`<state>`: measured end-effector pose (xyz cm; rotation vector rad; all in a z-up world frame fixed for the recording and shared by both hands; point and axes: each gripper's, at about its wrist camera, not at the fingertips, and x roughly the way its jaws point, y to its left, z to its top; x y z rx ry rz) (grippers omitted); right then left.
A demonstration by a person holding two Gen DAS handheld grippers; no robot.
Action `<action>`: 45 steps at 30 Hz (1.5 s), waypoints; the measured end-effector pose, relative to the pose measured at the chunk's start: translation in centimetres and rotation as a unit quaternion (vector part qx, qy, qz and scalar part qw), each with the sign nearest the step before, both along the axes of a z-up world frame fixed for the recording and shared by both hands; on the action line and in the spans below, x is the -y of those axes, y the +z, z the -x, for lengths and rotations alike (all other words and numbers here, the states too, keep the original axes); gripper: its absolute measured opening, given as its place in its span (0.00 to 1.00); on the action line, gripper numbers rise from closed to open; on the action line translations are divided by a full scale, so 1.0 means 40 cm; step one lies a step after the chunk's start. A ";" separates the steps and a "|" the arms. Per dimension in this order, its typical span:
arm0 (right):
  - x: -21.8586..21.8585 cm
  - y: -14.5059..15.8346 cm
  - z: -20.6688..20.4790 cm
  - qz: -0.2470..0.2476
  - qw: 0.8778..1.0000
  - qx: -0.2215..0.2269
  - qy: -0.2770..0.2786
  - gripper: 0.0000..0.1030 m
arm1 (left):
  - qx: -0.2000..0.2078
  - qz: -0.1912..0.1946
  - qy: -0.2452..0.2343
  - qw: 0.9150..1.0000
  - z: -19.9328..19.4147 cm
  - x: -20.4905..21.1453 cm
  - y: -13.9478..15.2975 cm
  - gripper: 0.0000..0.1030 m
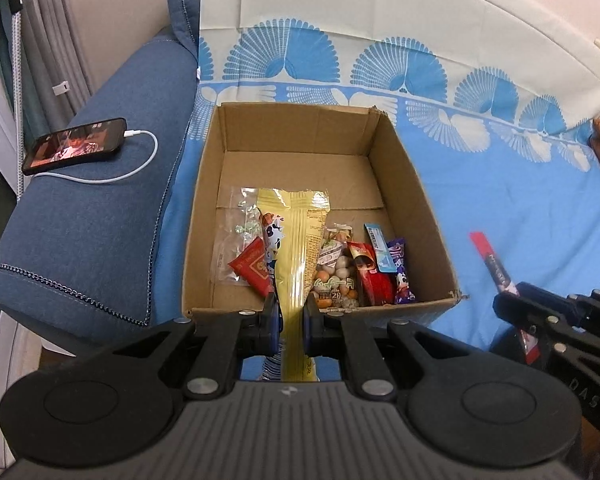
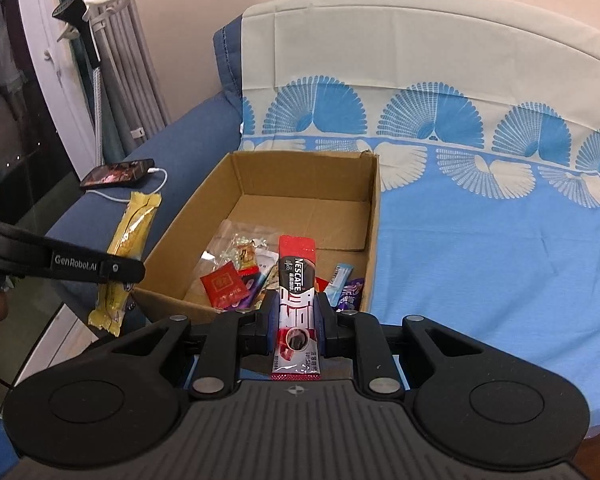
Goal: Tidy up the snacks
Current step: 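Carry the gold bar with the left tool while the right tool carries the Nescafe stick over the box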
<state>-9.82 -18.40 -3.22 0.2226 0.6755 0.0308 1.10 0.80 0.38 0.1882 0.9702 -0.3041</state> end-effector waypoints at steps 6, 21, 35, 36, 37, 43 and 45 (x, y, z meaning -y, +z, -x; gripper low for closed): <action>-0.006 -0.001 -0.035 -0.001 1.000 -0.001 0.003 0.20 | 0.000 0.008 0.012 1.000 -0.033 -0.005 0.002 0.11; 0.010 -0.030 -0.158 -0.018 1.000 -0.012 -0.003 0.20 | -0.016 0.006 0.013 1.000 -0.167 0.029 -0.019 0.12; 0.022 -0.084 -0.305 -0.032 0.999 -0.026 -0.002 0.20 | -0.040 -0.016 0.007 0.999 -0.303 0.073 -0.100 0.12; 0.022 -0.090 -0.314 -0.033 0.999 -0.028 -0.002 0.20 | -0.043 -0.019 0.006 0.999 -0.313 0.077 -0.110 0.12; 0.023 -0.096 -0.325 -0.034 0.999 -0.031 -0.002 0.20 | -0.045 -0.021 0.006 0.999 -0.322 0.081 -0.119 0.12; 0.027 -0.132 -0.385 -0.036 0.998 -0.045 -0.003 0.20 | -0.060 -0.036 0.005 0.998 -0.377 0.098 -0.174 0.12; 0.028 -0.144 -0.404 -0.036 0.998 -0.048 -0.003 0.20 | -0.063 -0.039 0.004 0.997 -0.391 0.102 -0.188 0.12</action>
